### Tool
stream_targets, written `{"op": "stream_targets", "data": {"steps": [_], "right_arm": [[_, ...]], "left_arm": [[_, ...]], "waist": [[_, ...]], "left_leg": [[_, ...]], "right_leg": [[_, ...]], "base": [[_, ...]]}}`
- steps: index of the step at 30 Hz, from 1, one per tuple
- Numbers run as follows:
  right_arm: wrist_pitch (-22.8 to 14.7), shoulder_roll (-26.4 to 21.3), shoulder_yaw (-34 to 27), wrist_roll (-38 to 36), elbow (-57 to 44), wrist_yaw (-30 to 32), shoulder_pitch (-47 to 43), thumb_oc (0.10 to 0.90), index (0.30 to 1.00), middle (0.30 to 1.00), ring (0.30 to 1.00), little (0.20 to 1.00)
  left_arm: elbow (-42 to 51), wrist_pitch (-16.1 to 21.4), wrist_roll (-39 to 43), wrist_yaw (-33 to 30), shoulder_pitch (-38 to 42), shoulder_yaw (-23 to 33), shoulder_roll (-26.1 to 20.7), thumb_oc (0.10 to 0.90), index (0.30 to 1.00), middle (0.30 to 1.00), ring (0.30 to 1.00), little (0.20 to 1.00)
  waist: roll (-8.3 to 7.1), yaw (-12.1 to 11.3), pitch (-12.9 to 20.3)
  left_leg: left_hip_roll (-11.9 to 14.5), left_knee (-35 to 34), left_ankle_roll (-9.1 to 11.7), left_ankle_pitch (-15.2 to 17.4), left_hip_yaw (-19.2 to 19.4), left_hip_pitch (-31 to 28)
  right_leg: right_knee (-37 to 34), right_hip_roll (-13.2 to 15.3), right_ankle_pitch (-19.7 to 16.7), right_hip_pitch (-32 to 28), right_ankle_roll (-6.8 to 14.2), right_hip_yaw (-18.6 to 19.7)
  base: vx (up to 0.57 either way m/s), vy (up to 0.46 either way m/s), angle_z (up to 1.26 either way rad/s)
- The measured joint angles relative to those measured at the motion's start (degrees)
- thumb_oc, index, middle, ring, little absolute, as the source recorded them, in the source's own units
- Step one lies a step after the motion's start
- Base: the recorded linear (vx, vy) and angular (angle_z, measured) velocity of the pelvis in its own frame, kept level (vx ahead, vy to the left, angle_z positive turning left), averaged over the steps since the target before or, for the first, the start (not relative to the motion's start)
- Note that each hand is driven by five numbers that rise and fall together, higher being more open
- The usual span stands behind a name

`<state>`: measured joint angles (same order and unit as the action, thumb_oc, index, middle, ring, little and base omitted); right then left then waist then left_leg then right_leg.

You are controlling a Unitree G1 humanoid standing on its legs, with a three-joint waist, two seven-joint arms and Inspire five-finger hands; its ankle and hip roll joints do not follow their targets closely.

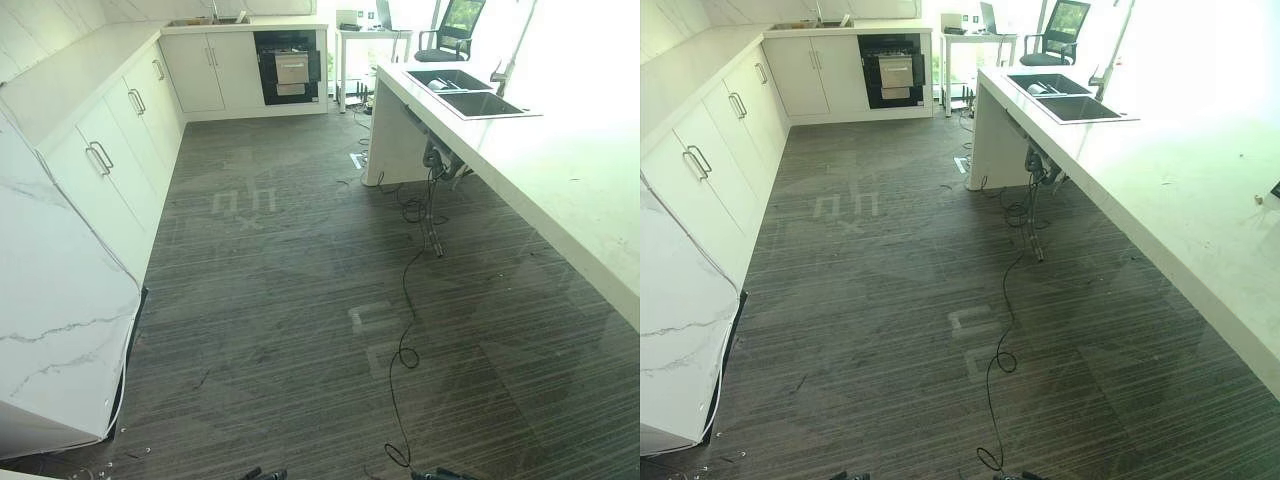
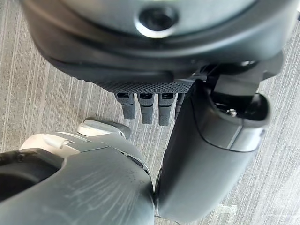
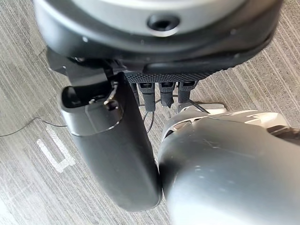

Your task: Place the dishes in the dishwasher.

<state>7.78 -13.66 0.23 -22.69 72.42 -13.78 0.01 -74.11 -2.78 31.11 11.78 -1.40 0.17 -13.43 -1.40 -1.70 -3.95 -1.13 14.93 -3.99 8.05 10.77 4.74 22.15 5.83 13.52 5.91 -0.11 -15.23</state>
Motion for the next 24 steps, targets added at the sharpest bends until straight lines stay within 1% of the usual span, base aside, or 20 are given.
{"op": "stream_targets", "data": {"steps": [6,16,21,24], "right_arm": [[0.10,0.01,-0.04,0.03,0.02,0.00,0.05,0.800,0.900,0.900,0.900,0.900],[0.09,0.08,0.00,0.02,0.01,-0.11,0.04,0.800,0.900,0.900,0.900,0.900],[-0.01,0.04,0.06,-0.03,0.04,-2.09,0.24,0.800,0.900,0.900,0.900,0.900],[-0.72,0.03,0.05,-0.03,0.21,-2.69,0.33,0.800,0.900,0.900,0.900,0.900]], "left_arm": [[0.04,-2.00,0.01,0.17,0.29,-0.07,-0.04,0.800,0.900,0.900,0.900,0.900],[0.03,-1.83,-0.01,-0.14,0.36,-0.05,-0.02,0.800,0.900,0.900,0.900,0.900],[0.04,-1.62,-0.48,-0.14,0.32,-0.07,-0.03,0.800,0.900,0.900,0.900,0.900],[0.02,-0.64,-0.62,-0.15,0.28,-0.17,-0.01,0.800,0.900,0.900,0.900,0.900]], "waist": [[0.00,0.00,0.03],[-0.23,0.00,0.13],[-0.32,0.06,0.20],[-0.36,0.05,0.27]], "left_leg": [[0.09,-0.18,0.02,0.01,0.23,-0.64],[0.12,-0.15,0.02,0.01,0.32,-0.68],[0.14,-0.09,0.02,0.01,0.36,-0.71],[0.15,-0.05,0.03,0.01,0.38,-0.72]], "right_leg": [[0.04,-0.08,0.04,-0.44,-0.02,0.19],[0.08,-0.12,0.04,-0.44,-0.04,0.26],[0.18,-0.12,0.04,-0.45,-0.05,0.31],[0.23,-0.12,0.04,-0.45,-0.05,0.33]], "base": [[0.00,-0.005,-0.01],[0.00,0.000,0.00],[0.00,0.000,0.00],[0.01,-0.023,0.00]]}}
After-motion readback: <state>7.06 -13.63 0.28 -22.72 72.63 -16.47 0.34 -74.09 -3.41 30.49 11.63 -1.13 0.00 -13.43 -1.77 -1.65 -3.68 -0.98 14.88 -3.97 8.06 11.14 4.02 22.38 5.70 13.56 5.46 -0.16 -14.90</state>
